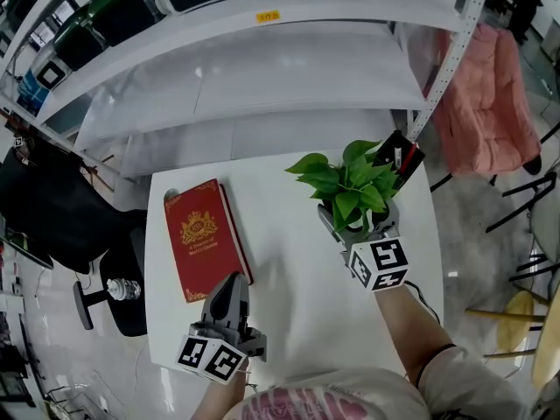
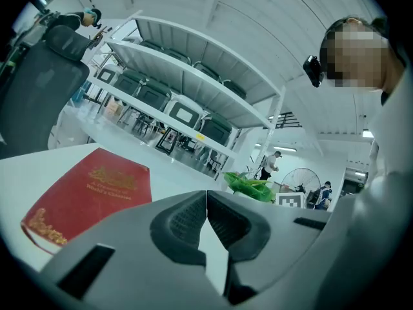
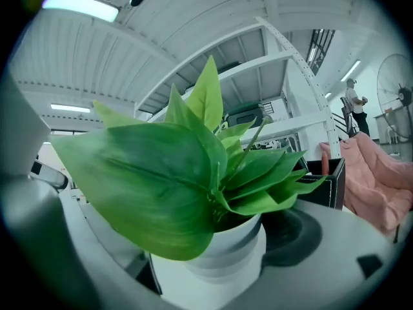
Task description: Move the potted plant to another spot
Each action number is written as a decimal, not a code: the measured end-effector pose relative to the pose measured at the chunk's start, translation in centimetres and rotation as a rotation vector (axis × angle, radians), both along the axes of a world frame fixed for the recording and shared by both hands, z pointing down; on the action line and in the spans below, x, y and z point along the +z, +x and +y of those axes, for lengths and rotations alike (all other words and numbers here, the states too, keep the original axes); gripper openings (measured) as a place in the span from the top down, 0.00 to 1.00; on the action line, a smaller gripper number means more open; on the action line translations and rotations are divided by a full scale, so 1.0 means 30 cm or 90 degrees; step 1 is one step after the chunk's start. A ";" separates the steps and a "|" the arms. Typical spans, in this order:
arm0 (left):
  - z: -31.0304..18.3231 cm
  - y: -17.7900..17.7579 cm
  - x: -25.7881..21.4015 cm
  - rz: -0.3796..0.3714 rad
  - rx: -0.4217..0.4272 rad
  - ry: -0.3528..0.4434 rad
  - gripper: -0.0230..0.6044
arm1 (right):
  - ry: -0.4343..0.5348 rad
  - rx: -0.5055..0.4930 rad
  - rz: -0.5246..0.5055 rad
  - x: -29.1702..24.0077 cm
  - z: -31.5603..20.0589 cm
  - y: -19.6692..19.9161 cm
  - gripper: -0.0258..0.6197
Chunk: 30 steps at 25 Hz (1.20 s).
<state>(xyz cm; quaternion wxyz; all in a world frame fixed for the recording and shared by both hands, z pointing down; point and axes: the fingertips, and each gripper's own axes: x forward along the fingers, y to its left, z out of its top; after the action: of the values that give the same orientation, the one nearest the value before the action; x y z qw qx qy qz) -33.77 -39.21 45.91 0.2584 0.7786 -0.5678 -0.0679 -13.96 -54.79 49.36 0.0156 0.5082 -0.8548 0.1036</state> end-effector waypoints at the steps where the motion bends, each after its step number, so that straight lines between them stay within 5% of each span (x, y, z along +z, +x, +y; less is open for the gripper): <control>1: 0.001 0.002 0.003 0.000 0.000 -0.001 0.92 | 0.003 -0.003 0.006 0.004 0.002 -0.004 0.16; 30: 0.040 -0.028 0.045 0.013 0.001 -0.020 0.92 | -0.015 -0.005 0.033 0.062 0.004 -0.043 0.15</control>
<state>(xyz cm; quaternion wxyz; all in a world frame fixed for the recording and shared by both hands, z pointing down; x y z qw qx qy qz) -34.61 -38.03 47.25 0.2762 0.7741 -0.5658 -0.0668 -15.26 -54.67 51.22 0.0441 0.5070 -0.8550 0.1002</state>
